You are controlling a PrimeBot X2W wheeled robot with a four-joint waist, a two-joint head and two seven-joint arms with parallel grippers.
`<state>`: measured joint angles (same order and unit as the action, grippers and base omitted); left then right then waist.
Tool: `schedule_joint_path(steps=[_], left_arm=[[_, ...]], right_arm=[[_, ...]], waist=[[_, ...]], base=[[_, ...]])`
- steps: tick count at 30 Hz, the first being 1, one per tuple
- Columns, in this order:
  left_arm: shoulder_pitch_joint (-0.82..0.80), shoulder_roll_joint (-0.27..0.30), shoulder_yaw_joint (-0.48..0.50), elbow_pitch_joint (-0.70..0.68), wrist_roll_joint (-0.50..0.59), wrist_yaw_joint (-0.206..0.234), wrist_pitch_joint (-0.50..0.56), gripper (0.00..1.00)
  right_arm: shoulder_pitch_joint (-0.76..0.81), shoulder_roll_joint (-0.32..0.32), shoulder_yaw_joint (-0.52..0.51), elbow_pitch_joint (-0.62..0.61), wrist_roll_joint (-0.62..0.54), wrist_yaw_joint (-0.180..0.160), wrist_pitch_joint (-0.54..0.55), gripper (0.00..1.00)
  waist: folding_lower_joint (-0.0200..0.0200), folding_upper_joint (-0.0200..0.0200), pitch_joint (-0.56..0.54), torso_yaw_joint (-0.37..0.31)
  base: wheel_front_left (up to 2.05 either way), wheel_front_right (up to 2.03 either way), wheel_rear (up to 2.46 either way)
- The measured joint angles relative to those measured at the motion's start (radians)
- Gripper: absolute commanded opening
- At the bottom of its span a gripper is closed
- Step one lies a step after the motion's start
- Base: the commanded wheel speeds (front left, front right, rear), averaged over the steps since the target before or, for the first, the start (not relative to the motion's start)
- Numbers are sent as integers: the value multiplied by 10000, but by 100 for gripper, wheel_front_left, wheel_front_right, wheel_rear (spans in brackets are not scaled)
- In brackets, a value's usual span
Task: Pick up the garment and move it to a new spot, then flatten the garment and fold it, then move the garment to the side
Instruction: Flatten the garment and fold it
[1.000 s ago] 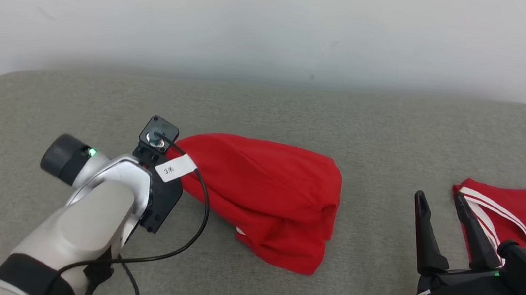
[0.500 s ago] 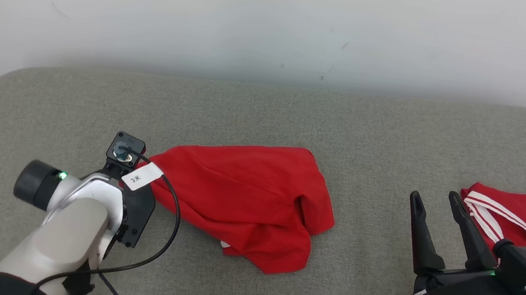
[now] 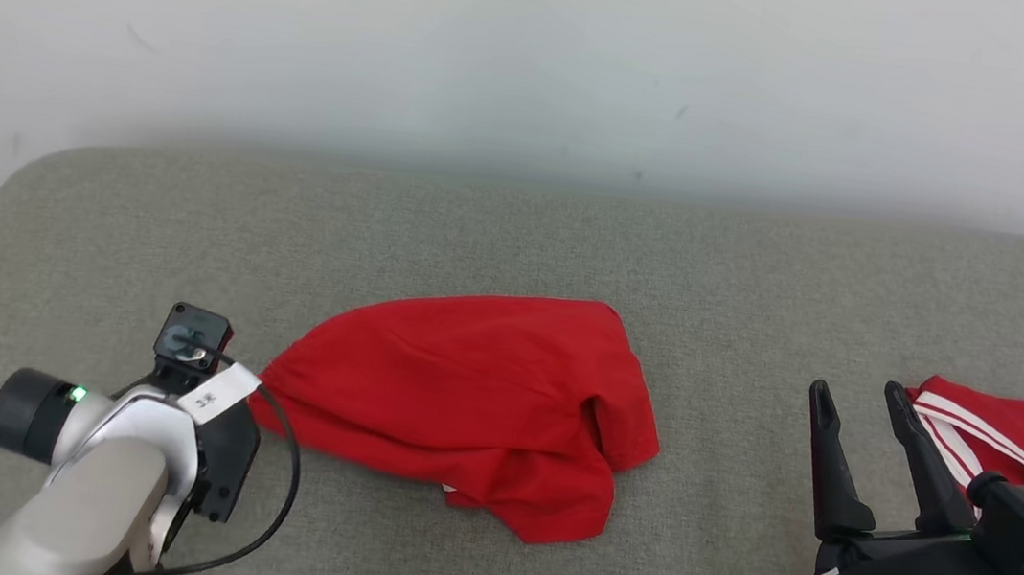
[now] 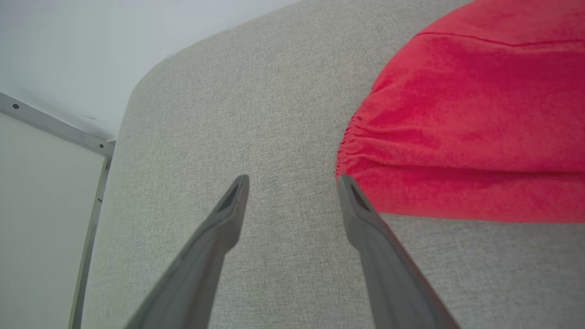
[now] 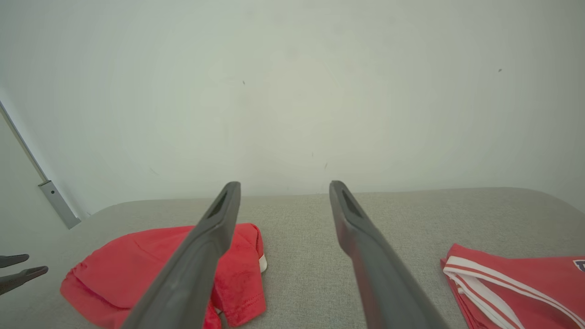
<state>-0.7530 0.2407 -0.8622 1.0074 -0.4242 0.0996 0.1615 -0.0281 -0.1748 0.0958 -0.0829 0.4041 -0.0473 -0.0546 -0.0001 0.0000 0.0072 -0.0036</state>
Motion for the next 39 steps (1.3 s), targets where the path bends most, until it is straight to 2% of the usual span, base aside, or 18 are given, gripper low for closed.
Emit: schedule_joint_path(steps=[6,16,19,23,34,39], left_arm=[[873,261,646,-988,-736,52,-1014,100],[2885,272,2523,-4090,-2406,67,-4240,100],[3903,372,2851,-5311,-2727,67,-4247,100],[4891,499,3058,-6264,-2767,150,-4178,100],[6545,1162,3436,-7814,-2508,245,-4172,100],[7080,1170,3777,-8356,-2140,245,-4172,100]], right_arm=[[38,0,17,63,0,-12,2,100],[315,21,-67,167,6,-82,-88,100],[481,56,-121,226,36,-148,-138,100],[682,117,-234,255,107,-182,-176,100],[1222,384,-606,604,167,-504,-228,100],[1244,453,-815,782,171,-560,-337,100]], waist=[[0,-1,-228,130],[0,-1,-687,215],[0,0,-878,201],[-1,-1,-1048,150],[0,-1,-1157,-36],[1,-1,-1147,-136]], base=[[0,0,0],[0,0,0],[0,0,0],[0,0,0],[0,0,0],[0,0,0]])
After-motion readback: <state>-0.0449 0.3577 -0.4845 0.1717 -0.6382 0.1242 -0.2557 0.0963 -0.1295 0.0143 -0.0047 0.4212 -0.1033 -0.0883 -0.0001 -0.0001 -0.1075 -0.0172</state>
